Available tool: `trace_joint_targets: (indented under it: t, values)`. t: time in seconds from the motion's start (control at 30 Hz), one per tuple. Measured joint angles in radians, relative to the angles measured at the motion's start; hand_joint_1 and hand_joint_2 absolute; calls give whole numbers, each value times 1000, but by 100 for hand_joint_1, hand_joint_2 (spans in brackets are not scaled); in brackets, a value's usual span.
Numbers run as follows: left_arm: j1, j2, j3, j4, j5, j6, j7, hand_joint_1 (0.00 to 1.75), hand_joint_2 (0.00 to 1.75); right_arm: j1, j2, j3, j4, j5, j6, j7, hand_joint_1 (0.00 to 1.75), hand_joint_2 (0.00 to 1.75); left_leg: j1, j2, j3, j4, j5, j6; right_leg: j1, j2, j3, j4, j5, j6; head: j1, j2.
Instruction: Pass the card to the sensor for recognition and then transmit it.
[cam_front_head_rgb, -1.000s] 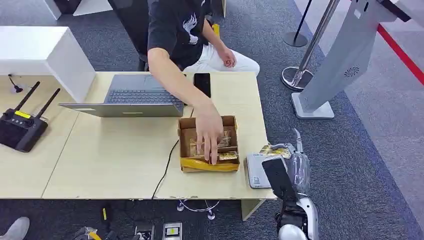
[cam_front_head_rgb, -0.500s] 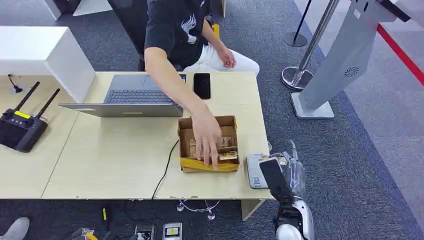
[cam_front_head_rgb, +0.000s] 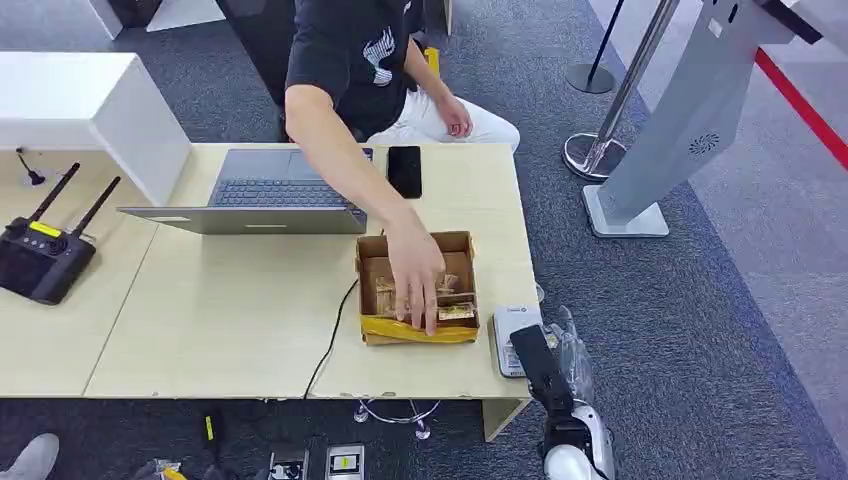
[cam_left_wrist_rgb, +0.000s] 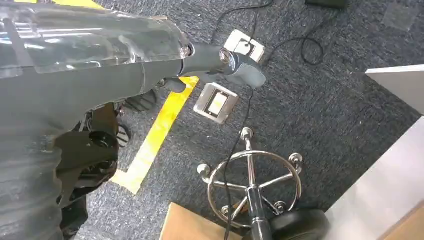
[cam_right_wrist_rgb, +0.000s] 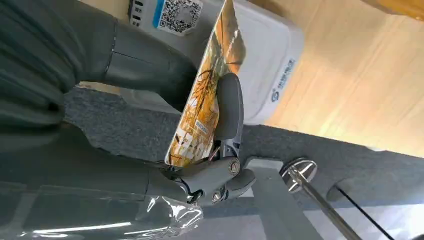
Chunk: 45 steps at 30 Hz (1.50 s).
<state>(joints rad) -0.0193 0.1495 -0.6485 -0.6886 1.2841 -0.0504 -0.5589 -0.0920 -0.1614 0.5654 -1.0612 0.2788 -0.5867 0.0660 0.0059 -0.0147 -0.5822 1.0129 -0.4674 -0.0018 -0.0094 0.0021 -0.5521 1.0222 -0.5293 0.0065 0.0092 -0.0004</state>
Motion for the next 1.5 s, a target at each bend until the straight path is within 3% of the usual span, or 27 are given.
trace_joint_targets:
  t: [0.4, 0.6, 0.73, 0.97, 1.1, 1.33, 1.5]
  values:
    - [-1, 3, -2, -2, 24, -7, -4, 0, 175, -47, 0, 51, 101, -77, -35, -31, 175, 175, 0, 0, 1, 0, 0, 0, 0, 0, 1, 0, 0, 0, 0, 0]
    - [-2, 7, -11, -2, 40, -9, -10, 0, 175, -61, -16, 66, 78, -24, -52, 25, 175, 175, 0, 1, 2, 0, 0, 0, 0, 0, 1, 0, 0, 0, 0, 0]
    - [-6, 8, -24, -2, 47, -10, -14, 0, 175, -66, -40, 68, 17, 94, -50, 75, 175, 175, 0, 1, 1, 0, 0, 0, 0, 0, 2, 0, 1, 0, 0, 0]
    - [-35, 6, -35, 4, 32, -36, -16, 0, 175, -116, -68, 57, -198, 342, 48, 145, 175, 175, 0, 1, 2, 0, 1, 0, 0, 0, 1, 0, 1, 0, 0, 0]
    - [-49, 4, -45, 10, 15, -49, -15, 0, 175, -136, -72, 48, -294, 387, 78, 151, 175, 175, 0, 1, 1, 0, 1, 0, 0, 0, 1, 0, 1, 0, 0, 0]
    - [-111, -18, -61, 37, -48, -78, 40, 0, 175, -300, -57, 60, -387, 457, 309, 226, 175, 175, 0, 1, 1, 0, 2, 0, 0, 1, 1, 1, 2, 0, 0, 0]
    - [-147, -43, -73, 61, -89, -94, 71, 0, 175, -391, -23, 76, -384, 457, 372, 257, 175, 175, 0, 0, 1, 0, 2, 0, 0, 0, 2, 1, 2, 0, 0, 0]
